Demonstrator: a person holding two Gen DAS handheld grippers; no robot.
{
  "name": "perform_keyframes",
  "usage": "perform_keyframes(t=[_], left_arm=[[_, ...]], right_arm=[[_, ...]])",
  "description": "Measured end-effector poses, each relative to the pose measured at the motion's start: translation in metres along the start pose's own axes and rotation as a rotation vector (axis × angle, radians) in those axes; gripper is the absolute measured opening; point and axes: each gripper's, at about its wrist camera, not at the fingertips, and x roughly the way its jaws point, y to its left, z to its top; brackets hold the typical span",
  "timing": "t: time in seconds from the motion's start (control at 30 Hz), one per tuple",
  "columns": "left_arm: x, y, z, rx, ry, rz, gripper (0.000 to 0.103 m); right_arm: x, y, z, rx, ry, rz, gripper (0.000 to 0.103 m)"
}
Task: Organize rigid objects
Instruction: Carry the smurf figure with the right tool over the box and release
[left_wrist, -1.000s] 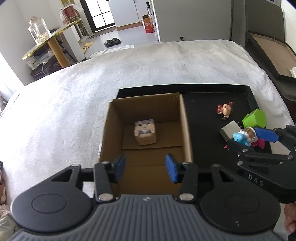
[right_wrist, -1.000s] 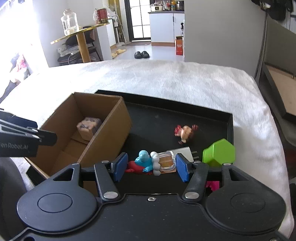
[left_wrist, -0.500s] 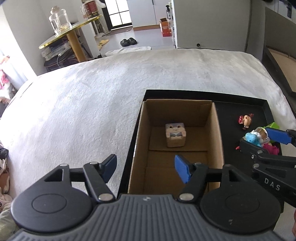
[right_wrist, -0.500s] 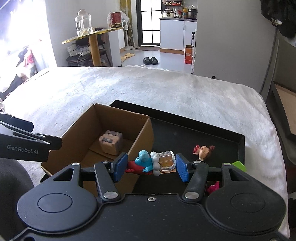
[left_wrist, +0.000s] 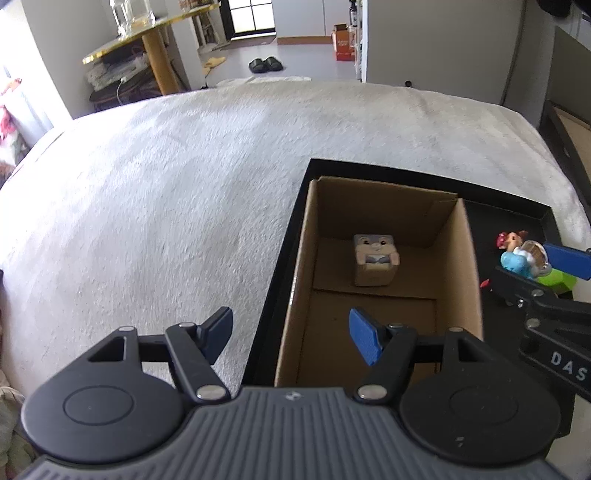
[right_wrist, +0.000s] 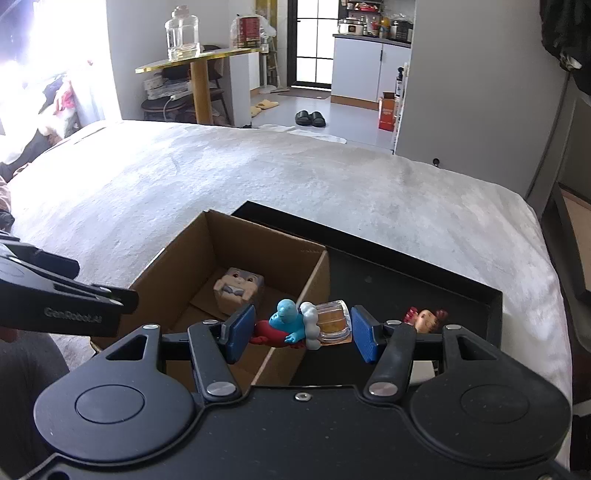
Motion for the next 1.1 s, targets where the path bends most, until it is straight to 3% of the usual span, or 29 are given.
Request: perform_keyframes(t=[0.47, 0.6, 0.67, 0.77, 0.93, 1.1], left_arm=[[0.042, 0.012, 0.006, -0.043, 0.036, -0.042, 0.067], [0.053, 0.010, 0.008, -0.050, 0.035, -0.070, 0.054], [0.058, 0.009, 0.010, -0.054, 0.047, -0.070, 0.036], [0.067, 0.010, 0.012, -0.071, 0.067, -0.080, 0.024], [0.074, 0.010, 0.011, -0.077, 0.078, -0.087, 0.013], [0.075, 0.012, 0.010, -0.086, 0.076, -0.097, 0.011]], right_arm=[[0.037, 0.019, 0.014, -0.105, 0.059, -0.012, 0.056], [0.046, 0.020, 0.017, -0.127, 0.071, -0.018, 0.056], [0.052, 0.021, 0.019, -0.156, 0.074, -0.023, 0.056], [0.059, 0.024, 0.022, -0.184, 0.080, -0.020, 0.056], [0.071, 0.028, 0.024, -0.225, 0.087, -0.022, 0.056], [0.078, 0.036, 0.024, -0.277, 0.088, -0.059, 0.057]])
